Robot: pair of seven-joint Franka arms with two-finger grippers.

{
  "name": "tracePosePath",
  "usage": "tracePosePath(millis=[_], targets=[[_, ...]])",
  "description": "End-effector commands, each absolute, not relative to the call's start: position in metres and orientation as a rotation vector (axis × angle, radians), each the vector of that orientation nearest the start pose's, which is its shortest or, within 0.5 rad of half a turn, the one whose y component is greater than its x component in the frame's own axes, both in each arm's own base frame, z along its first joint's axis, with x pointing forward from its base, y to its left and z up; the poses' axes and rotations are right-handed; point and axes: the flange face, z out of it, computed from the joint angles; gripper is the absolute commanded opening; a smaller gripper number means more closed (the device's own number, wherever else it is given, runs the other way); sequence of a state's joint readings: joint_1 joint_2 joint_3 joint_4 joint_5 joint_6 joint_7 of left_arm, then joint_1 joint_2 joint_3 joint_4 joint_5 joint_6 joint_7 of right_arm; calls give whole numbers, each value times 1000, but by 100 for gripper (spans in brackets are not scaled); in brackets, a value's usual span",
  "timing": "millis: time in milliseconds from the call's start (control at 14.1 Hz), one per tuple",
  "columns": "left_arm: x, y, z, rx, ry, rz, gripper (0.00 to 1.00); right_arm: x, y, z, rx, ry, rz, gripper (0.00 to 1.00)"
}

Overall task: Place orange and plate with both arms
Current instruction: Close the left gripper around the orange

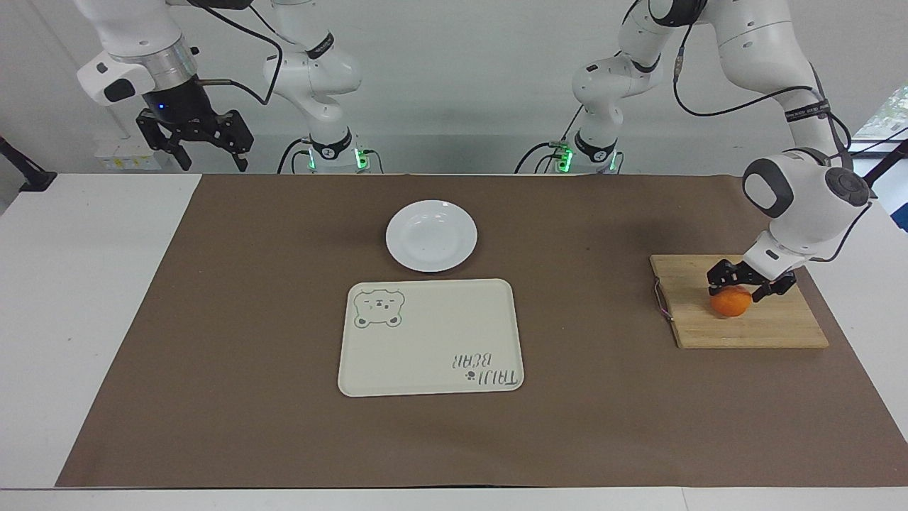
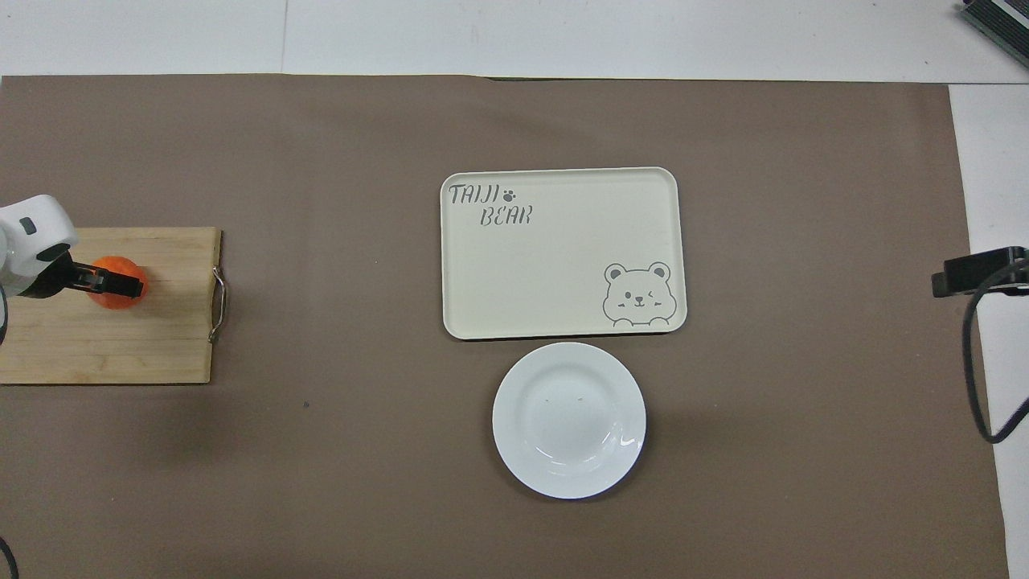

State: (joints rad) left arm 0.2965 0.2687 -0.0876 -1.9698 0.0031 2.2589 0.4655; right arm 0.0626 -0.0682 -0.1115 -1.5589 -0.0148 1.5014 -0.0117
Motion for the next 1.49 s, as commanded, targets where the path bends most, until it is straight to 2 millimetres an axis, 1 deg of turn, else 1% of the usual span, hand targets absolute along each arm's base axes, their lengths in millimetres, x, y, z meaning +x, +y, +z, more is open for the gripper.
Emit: tracePosePath(millis=[0,142,283,425,708,849,991,1062,1203,1415], targets=[[588,130,327,-3129,427,-89,49,521,-30,660,-3156,29,-10,100],[588,126,327,-3127,439,-90,0,521,-30,660,-3156,29,-10,100],[590,129,332,-3128,434,-88,0,521,-30,660,-3156,29,-10,100],[594,126,339,-3128,447,-85,0,521,-30,660,-3156,29,-10,100],[601,125,369,-3137,446,-49,0,521,-30,660,-3156,29,-10,100],[605,123,389,-3141,449,-33,0,521,-30,660,-3156,29,-10,100],[605,117,413,-3147,437,-16,0,521,-30,660,-3156,29,-10,100],[604,115,425,-3151,404,-15,0,521,-30,660,-3156,29,-10,100],[602,102,449,-3157,348,-2,0,521,-30,661,-3155,29,-13,100],[593,67,493,-3165,201,40,0,521,-30,660,-3156,26,-10,100]])
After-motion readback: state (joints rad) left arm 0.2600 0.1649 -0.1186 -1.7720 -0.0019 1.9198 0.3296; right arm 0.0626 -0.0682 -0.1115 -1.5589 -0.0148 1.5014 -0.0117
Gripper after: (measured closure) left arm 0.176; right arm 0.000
